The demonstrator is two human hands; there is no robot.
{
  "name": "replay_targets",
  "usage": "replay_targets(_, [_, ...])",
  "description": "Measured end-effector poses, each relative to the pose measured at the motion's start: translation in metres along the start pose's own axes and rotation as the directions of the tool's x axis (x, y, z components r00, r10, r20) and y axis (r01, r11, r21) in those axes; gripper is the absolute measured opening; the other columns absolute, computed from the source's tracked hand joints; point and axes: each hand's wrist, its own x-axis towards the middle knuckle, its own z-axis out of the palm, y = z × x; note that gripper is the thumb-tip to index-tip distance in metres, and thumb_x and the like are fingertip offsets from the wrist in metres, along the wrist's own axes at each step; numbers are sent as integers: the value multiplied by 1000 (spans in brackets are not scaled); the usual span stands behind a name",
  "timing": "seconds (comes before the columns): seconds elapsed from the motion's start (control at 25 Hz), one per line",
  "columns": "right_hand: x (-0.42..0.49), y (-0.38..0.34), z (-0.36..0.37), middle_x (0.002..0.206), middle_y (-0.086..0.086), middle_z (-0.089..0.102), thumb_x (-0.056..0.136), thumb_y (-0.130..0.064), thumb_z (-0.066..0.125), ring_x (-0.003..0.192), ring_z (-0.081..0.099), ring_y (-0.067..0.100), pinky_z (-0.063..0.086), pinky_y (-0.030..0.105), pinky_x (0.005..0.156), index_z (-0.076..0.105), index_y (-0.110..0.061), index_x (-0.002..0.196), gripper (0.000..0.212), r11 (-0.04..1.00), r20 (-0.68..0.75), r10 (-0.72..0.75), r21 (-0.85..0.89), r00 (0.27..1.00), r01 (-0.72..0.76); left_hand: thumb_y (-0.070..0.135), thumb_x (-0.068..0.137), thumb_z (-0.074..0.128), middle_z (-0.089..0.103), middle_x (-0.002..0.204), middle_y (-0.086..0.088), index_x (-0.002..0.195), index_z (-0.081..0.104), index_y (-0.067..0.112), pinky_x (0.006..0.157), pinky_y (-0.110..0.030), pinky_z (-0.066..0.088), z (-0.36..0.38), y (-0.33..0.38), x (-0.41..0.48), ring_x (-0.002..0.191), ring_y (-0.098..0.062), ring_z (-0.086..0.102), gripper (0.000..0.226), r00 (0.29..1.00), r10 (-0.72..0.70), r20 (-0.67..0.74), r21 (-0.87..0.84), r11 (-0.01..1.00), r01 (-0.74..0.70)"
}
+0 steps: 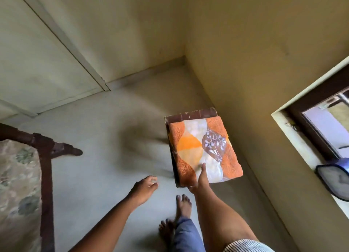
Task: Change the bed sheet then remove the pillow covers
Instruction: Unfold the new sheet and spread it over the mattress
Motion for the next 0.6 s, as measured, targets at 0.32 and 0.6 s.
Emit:
replay_targets(0.32, [-16,-34,18,121,9,58,79,-43,68,106,57,27,47,37,85,50,-8,120,56,988,-24,-148,38,989,149,37,93,51,58,125,-6,120,51,23,86,-29,39,-17,20,13,104,-20,56,30,983,-132,130,-518,836,181])
replay_targets(0.6, [-97,-16,13,88,9,62,85,-43,60,88,56,23,42,41,101,58,-14,93,29,924,222,-26,-367,975,108,65,73,59,63,116,-14,123,50,22,79,-48,52,-31,49,-8,103,-32,61,67,914,-42,403,-888,225,402])
